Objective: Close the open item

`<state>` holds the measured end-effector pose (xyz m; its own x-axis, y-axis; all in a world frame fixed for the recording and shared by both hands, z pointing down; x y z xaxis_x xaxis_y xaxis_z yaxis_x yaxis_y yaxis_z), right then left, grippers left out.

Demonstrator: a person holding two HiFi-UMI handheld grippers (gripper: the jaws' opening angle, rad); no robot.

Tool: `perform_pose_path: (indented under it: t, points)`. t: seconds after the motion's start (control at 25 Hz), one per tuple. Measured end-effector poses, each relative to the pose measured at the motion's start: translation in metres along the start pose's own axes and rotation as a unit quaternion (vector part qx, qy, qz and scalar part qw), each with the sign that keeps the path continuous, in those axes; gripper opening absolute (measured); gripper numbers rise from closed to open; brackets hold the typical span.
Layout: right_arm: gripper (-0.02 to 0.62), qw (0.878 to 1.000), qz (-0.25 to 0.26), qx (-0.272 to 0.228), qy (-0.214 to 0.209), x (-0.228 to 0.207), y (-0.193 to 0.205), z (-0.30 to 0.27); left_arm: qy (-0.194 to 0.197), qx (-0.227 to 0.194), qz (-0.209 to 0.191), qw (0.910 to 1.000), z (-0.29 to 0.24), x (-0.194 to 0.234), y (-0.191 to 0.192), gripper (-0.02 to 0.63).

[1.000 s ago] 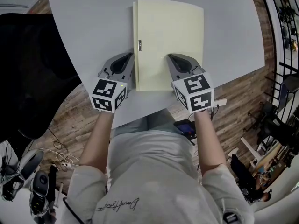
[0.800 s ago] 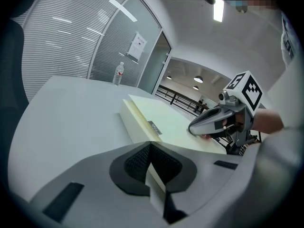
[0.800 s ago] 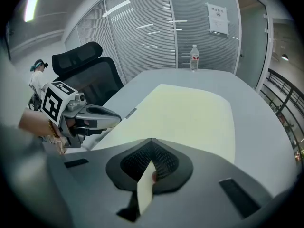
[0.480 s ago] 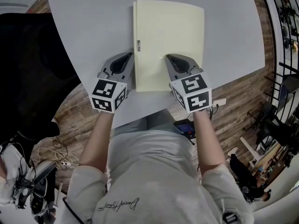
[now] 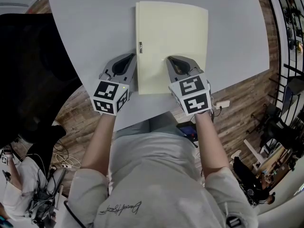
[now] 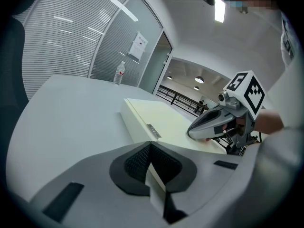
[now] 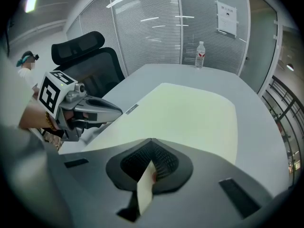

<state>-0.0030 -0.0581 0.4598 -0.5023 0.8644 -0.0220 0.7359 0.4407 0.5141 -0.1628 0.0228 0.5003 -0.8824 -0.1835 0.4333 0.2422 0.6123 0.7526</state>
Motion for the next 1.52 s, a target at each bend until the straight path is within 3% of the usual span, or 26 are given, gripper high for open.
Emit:
perform_pose_path:
  t: [0.44, 0.84, 1.52]
  points:
    - [0.014, 0.997, 0.067, 0.035, 0.020, 0.008, -0.002, -0.006, -0.002, -0.001, 0.003, 1.0000, 0.000, 0.003, -0.003, 0.009]
    - [0.013, 0.995, 0.073, 0.060, 0.002, 0.006, -0.004, -0.012, -0.002, -0.002, 0.006, 1.0000, -0.002, 0.005, -0.004, 0.009]
    - [0.014, 0.995, 0.078, 0.064, 0.007, 0.008, -0.001, -0.014, -0.003, -0.001, 0.010, 0.9999, -0.002, 0.004, -0.002, 0.009]
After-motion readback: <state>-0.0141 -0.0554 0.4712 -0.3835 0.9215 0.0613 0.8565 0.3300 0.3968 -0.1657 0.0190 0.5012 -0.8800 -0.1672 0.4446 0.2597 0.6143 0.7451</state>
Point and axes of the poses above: the fingertips, and each gripper's own axes: z backward along the fingers, x to its left, y out of its underside, the point moved 8 cm from there along z, backward along the fingers, and after that the axes turned 5 degrees about y, right-handed, at the moved point
